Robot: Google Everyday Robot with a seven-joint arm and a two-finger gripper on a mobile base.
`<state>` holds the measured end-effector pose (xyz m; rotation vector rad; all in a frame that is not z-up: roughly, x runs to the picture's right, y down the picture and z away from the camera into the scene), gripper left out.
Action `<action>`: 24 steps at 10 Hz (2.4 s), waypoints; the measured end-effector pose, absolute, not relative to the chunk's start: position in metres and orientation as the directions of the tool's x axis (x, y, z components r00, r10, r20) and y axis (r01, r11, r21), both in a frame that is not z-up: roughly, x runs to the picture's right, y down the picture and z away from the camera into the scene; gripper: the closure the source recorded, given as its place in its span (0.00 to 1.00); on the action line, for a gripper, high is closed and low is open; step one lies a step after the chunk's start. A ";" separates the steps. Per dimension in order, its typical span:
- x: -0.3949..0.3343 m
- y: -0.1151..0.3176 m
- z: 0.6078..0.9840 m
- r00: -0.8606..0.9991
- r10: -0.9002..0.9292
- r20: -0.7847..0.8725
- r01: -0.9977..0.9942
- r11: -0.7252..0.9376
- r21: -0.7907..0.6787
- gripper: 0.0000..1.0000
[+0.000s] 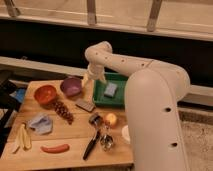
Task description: Place grapes in red bowl
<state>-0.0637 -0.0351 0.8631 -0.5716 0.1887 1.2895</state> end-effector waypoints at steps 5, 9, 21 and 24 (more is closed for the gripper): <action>-0.104 -0.007 0.828 0.424 0.801 -0.423 -0.875 0.242 -0.419 0.20; -0.116 0.000 0.831 0.461 0.784 -0.416 -0.853 0.261 -0.452 0.20; -0.225 0.035 0.828 0.640 0.705 -0.306 -0.703 0.377 -0.603 0.20; -0.250 0.045 0.838 0.646 0.705 -0.292 -0.685 0.367 -0.629 0.20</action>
